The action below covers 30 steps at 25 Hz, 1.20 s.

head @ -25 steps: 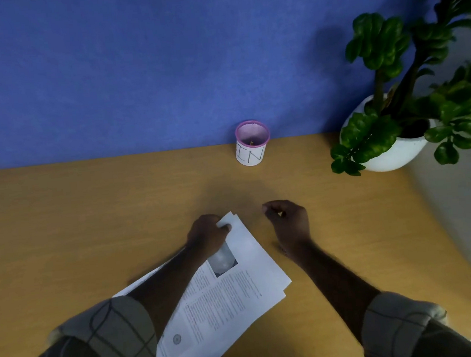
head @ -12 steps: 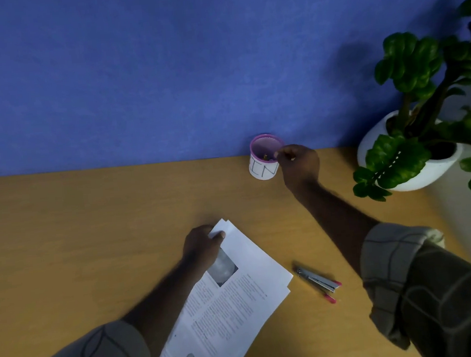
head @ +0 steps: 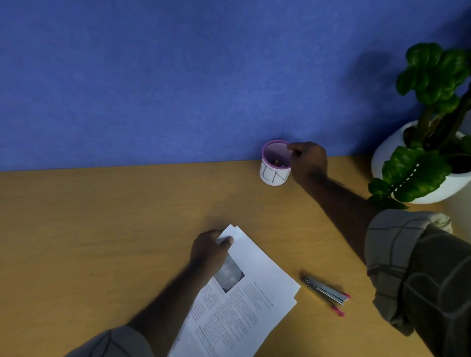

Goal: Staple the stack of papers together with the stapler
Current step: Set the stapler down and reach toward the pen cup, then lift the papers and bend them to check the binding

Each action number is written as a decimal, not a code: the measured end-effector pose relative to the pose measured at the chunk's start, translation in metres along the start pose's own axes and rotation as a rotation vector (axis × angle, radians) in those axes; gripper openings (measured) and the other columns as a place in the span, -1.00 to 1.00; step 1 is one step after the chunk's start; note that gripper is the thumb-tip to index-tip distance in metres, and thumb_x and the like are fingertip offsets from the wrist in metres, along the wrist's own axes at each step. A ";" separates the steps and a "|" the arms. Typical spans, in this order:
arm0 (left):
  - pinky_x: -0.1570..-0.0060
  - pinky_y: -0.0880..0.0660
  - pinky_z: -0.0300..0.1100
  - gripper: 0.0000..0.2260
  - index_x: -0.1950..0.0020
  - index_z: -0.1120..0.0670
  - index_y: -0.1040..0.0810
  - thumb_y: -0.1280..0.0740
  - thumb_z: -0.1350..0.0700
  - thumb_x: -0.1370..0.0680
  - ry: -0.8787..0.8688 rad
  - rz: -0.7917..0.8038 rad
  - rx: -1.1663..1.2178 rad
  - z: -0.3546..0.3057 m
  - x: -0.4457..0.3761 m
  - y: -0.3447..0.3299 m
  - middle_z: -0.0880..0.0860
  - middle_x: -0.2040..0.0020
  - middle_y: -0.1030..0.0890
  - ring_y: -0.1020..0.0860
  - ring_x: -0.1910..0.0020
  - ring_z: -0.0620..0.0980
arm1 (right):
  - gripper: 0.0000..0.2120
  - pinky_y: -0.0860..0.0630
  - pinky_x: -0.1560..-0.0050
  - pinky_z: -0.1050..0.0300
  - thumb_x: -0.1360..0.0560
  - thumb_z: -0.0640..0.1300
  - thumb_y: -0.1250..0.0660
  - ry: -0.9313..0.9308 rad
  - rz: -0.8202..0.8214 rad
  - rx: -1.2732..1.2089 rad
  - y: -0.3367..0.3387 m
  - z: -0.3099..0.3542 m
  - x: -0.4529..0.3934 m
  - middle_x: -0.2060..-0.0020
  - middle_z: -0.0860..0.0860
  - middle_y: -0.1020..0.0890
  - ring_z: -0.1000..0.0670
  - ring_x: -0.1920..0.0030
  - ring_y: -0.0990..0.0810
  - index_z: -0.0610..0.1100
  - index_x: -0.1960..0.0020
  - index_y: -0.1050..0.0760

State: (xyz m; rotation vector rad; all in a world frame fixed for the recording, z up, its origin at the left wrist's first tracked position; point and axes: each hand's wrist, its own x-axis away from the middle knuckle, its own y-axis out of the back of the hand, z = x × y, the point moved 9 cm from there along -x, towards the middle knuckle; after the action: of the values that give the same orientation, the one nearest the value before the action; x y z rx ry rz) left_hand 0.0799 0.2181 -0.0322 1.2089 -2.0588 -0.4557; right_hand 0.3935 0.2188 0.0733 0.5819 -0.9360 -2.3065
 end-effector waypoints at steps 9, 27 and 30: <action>0.33 -0.44 -0.31 -0.89 0.12 0.10 -0.62 -0.37 0.14 -0.59 -0.042 -0.161 0.434 -0.014 0.015 0.066 -0.05 0.23 -0.60 -0.53 0.25 -0.09 | -0.84 -0.46 0.20 0.12 -0.48 -0.08 -0.43 0.011 0.135 -0.488 0.028 0.006 0.062 0.28 -0.04 -0.63 0.02 0.26 -0.55 -0.18 0.11 -0.65; -0.23 -0.55 0.20 -0.73 -0.22 0.08 -0.62 -0.34 -0.03 -0.60 -0.421 -0.112 0.844 -0.144 0.103 0.159 0.07 -0.19 -0.68 -0.65 -0.16 0.13 | -0.70 -0.60 -0.11 -0.15 -0.49 -0.24 -0.43 0.038 0.536 -0.813 0.095 0.082 0.158 -0.10 -0.01 -0.69 -0.02 -0.06 -0.69 -0.15 -0.21 -0.57; -0.21 -0.57 0.17 -0.75 -0.23 0.09 -0.62 -0.36 0.04 -0.60 -0.491 -0.139 0.827 -0.157 0.118 0.161 0.08 -0.19 -0.69 -0.66 -0.15 0.11 | -0.70 -0.66 0.03 0.03 -0.50 -0.24 -0.41 0.048 0.413 -0.853 0.108 0.089 0.163 0.01 0.11 -0.70 0.07 0.02 -0.71 -0.22 -0.22 -0.54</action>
State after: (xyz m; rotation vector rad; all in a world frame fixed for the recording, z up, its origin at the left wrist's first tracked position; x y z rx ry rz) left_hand 0.0545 0.2043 0.2203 1.8576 -2.7200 0.0883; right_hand 0.2584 0.0919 0.1827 0.0614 0.0155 -2.0328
